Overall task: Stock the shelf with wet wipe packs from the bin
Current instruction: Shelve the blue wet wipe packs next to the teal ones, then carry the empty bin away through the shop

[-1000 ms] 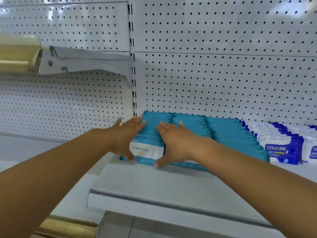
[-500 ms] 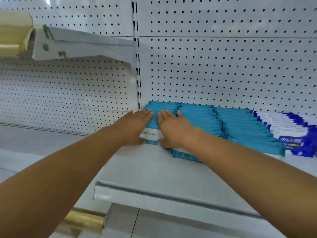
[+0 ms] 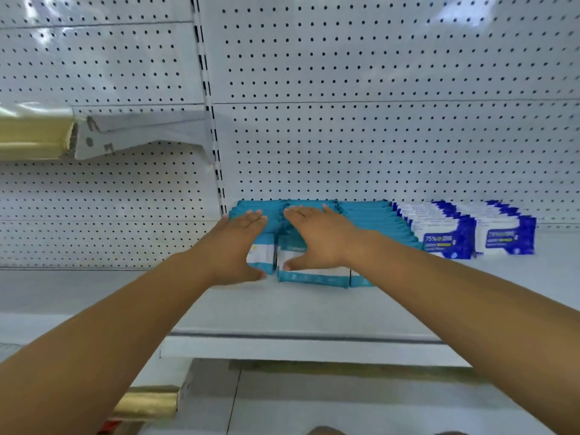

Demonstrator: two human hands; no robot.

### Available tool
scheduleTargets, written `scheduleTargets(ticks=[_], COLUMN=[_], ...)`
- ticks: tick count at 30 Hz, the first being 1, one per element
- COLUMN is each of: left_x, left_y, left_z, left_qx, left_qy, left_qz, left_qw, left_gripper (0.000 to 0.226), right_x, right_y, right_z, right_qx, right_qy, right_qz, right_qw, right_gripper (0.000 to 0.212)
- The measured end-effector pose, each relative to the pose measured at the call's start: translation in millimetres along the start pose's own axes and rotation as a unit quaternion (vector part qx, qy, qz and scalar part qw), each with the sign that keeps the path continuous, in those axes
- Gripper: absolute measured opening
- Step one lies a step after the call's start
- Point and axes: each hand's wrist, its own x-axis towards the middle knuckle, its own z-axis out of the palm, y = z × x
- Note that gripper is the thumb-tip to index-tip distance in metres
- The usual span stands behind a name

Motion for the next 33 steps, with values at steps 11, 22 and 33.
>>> scheduleTargets(ticks=[11, 22, 33], left_x=[-6, -17, -33], left_y=[150, 336, 480], left_z=[-32, -24, 24], left_qx=[-0.146, -0.230, -0.260], left_qy=[0.055, 0.052, -0.070], left_qz=[0.115, 0.299, 0.381], left_qw=[0.981, 0.925, 0.885], left_gripper=[0.103, 0.096, 0.077], right_x=[-201, -437, -612], right_y=[71, 115, 118], right_z=[-44, -50, 6], right_qx=[0.024, 0.008, 0.070], right_qy=[0.032, 0.012, -0.025], right_qz=[0.169, 0.405, 0.613], right_qw=[0.985, 0.914, 0.787], right_gripper=[0.101, 0.102, 0.098])
